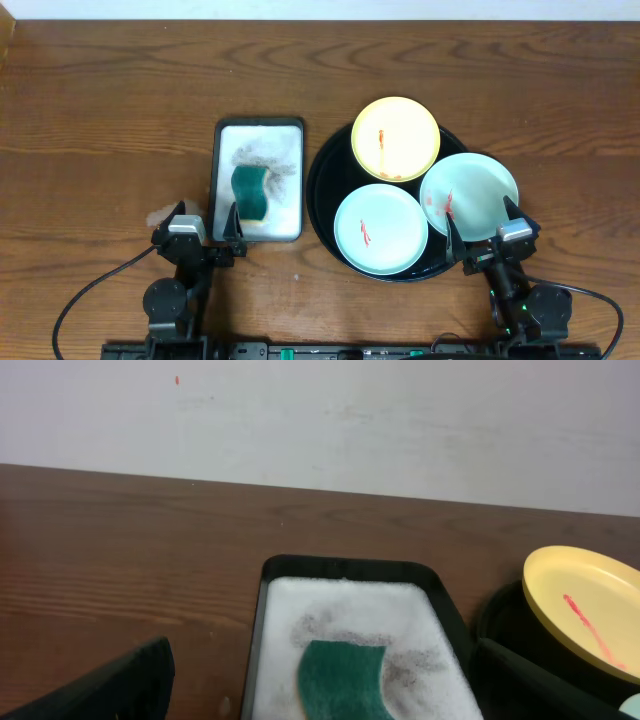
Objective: Clean dirty plates on tray and stack at the side
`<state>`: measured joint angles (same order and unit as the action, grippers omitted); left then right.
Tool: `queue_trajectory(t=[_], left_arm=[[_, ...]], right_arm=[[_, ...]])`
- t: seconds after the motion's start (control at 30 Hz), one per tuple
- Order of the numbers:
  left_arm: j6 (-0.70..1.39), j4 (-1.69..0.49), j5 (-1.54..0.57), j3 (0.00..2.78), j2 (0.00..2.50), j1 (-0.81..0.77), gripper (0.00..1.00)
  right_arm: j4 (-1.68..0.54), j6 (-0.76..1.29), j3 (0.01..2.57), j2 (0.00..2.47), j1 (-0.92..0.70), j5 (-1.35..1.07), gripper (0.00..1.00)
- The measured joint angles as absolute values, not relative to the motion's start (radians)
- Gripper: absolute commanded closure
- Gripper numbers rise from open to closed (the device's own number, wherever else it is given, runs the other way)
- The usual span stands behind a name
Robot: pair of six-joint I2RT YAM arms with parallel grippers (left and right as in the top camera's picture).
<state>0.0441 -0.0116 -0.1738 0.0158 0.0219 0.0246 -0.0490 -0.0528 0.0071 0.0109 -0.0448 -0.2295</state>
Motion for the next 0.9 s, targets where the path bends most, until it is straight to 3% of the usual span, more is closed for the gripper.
queue_trajectory(t=[0.5, 0.73, 0.9], left_arm=[[0.044, -0.002, -0.21, 0.016, 0.022, 0.025, 0.06], [0.044, 0.025, -0.323, 0.022, 0.025, 0.025, 0.06], [0.049, -0.1, -0.348, 0.173, 0.103, 0.025, 0.06]], right_arm=[[-0.048, -0.053, 0.007, 0.011, -0.045, -0.236, 0.01], [0.067, -0.053, 0.019, 0.012, -0.045, -0.403, 0.01], [-0.073, -0.052, 0.171, 0.044, -0.045, -0.441, 0.01]])
